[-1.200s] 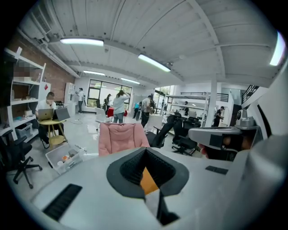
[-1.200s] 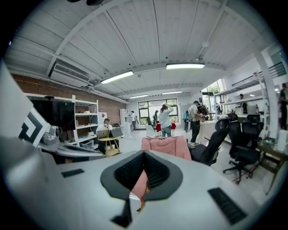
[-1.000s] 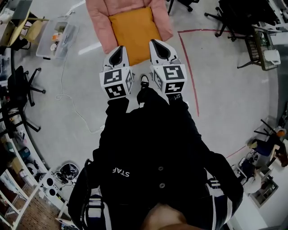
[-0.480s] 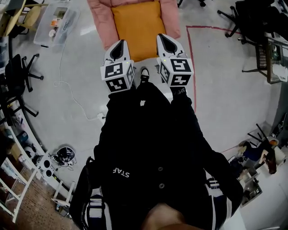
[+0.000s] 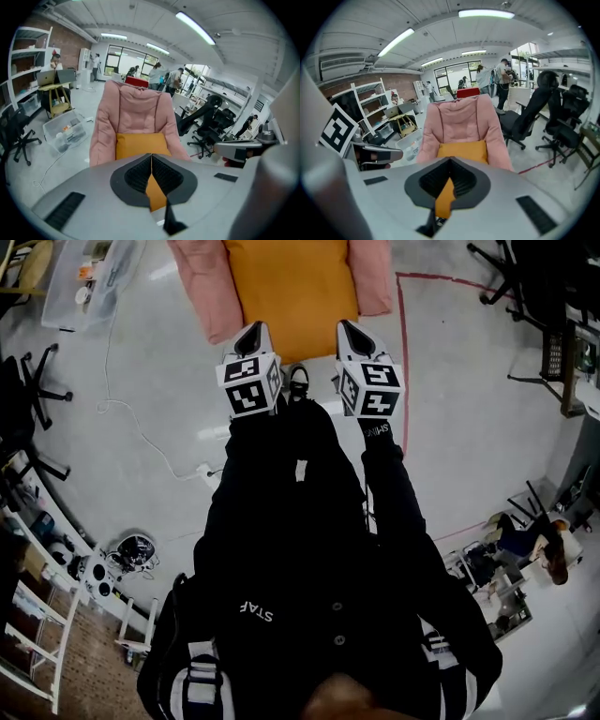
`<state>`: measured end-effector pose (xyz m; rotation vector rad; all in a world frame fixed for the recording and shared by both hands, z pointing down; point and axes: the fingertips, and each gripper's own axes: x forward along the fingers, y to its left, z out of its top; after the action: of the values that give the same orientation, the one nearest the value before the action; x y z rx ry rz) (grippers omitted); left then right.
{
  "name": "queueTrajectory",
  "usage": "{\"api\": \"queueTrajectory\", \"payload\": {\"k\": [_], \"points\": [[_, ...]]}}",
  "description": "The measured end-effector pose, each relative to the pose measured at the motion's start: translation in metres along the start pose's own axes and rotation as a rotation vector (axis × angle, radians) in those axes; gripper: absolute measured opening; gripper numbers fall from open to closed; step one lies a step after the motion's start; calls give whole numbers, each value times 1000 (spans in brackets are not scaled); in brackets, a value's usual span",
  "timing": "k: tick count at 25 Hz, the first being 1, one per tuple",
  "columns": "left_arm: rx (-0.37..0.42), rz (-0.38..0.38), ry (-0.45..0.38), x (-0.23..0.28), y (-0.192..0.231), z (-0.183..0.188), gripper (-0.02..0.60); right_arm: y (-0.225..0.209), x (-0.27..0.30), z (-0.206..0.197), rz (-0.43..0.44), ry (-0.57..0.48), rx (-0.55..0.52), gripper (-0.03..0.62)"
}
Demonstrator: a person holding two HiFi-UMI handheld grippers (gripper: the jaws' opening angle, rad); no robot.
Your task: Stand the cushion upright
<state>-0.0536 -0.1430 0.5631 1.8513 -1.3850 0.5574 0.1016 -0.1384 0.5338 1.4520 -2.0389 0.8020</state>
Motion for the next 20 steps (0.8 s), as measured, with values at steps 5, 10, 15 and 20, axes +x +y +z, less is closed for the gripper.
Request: {"api": "queueTrajectory", "payload": {"k": [5, 10, 15, 20], "points": [[-17, 5, 68, 84, 29, -38, 5, -28, 82, -35, -10, 62, -4, 9], [-34, 14, 87, 155, 52, -70, 5, -56, 153, -69, -39, 83, -10, 10], [-44, 22, 84, 206, 63, -88, 5, -77, 200, -96, -55, 98, -17, 11], [-51, 39, 69, 233, 74, -95, 75, -94, 228, -112, -82, 100, -36, 20]]}}
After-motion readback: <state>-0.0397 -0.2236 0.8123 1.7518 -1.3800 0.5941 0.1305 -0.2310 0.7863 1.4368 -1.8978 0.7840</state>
